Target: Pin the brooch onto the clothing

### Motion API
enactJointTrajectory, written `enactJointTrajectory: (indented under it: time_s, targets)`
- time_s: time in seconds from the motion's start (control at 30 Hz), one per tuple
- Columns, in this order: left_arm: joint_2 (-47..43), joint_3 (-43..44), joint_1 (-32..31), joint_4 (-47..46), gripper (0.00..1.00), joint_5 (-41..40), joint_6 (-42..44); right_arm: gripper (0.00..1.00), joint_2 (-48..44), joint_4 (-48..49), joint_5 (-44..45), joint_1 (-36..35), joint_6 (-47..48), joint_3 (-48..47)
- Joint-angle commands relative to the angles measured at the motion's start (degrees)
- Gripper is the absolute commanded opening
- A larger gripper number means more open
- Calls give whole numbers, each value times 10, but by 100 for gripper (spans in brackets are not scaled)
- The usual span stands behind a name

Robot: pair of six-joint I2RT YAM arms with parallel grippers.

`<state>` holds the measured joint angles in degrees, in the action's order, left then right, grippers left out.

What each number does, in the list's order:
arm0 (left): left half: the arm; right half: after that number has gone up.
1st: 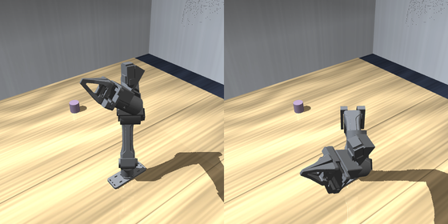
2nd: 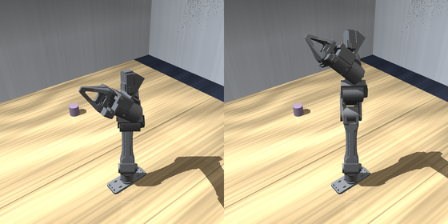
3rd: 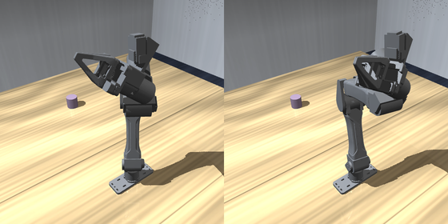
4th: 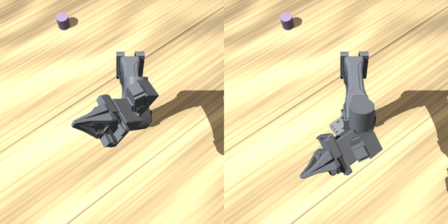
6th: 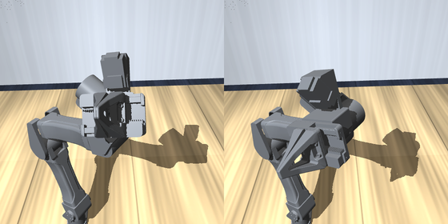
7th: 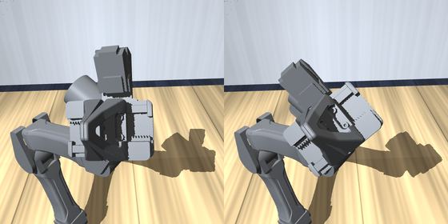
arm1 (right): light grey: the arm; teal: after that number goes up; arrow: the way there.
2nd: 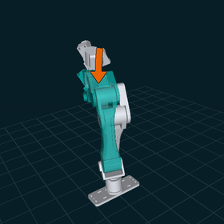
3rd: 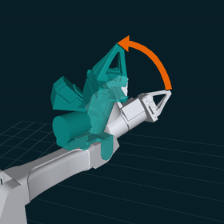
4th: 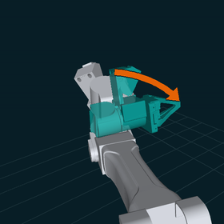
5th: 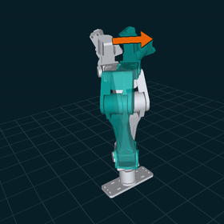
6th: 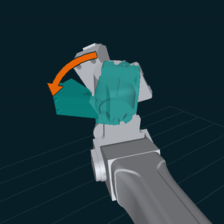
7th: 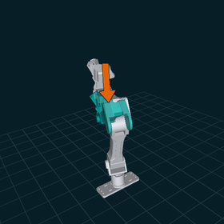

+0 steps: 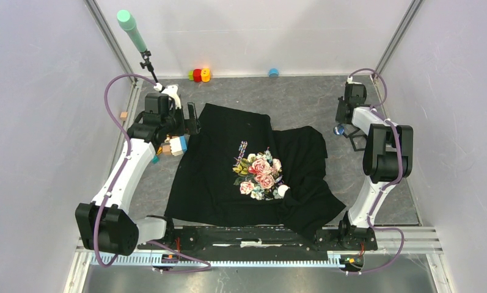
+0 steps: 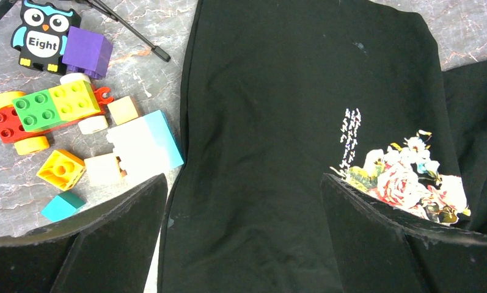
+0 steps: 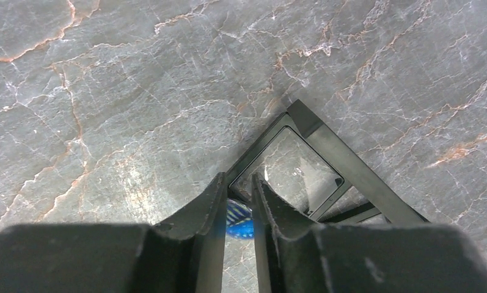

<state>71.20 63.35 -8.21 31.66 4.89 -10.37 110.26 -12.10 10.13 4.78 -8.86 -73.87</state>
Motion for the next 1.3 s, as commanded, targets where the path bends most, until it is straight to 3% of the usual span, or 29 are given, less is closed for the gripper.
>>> enactJointTrajectory:
  time_s: [0.0, 0.1, 0.3, 0.57, 1.27]
  targets:
    - [-15, -2, 4, -10, 100, 9, 10, 23, -21, 0, -1, 2, 6, 6]
    - [-14, -3, 4, -9, 100, 10, 11, 22, -20, -3, -4, 2, 11, 8]
    - [-15, -3, 4, -10, 100, 13, 9, 44, -35, 6, -26, -4, 52, 32]
    - [-13, -3, 4, -10, 100, 14, 9, 56, -57, -2, -51, -26, 70, 56]
    - [-13, -4, 4, -10, 100, 17, 7, 59, -4, -30, -40, -38, 21, 43]
